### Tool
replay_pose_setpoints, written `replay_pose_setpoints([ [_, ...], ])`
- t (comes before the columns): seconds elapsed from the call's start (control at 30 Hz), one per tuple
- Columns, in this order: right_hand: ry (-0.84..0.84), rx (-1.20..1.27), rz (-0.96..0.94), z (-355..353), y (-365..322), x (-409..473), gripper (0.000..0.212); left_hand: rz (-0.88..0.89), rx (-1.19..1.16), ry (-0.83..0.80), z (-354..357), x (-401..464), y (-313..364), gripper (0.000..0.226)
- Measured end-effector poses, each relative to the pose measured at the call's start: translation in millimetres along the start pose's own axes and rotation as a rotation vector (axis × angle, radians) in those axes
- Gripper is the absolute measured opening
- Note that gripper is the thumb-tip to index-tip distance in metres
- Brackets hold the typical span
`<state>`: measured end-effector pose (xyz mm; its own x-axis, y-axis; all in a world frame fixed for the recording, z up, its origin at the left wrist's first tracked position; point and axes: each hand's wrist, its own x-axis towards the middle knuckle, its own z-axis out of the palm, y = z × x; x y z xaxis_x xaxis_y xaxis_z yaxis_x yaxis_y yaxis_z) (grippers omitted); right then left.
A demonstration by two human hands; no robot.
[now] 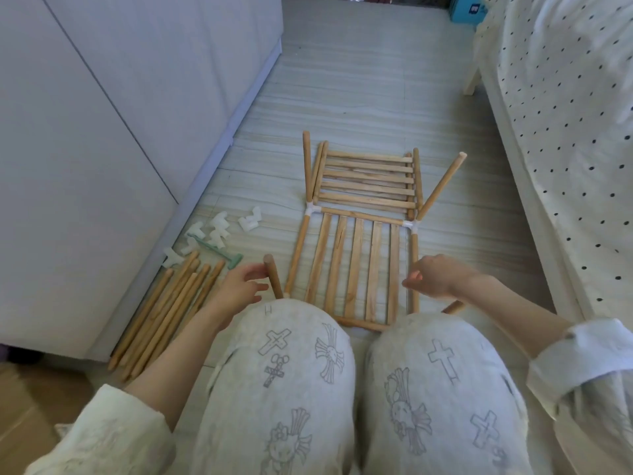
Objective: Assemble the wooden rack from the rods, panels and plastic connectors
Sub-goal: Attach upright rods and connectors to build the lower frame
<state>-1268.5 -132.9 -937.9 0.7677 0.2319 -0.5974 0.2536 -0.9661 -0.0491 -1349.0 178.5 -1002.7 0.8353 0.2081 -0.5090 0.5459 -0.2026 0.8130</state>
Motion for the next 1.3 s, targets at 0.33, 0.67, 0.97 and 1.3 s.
replay_pose_setpoints([
  [0.33, -0.198, -0.107, -0.239, 1, -68, 128, 0.051, 0.008, 0.209, 0.149, -30, 95, -27, 0.032],
  [0.67, -0.25, -0.083, -0.306, 57, -73, 253, 0.06, 0.028, 0.588, 0.246, -44, 254, -46, 0.068],
  [0.97, -0.212, -0.146, -0.312, 100, -53, 272, 0.065, -0.038, 0.637, 0.35, -32, 308, -57, 0.036],
  [1.3, -0.221, 0.113, -0.266, 74, -66, 267, 0.056, 0.062, 0.311, 0.259, -31, 270, -25, 0.013],
])
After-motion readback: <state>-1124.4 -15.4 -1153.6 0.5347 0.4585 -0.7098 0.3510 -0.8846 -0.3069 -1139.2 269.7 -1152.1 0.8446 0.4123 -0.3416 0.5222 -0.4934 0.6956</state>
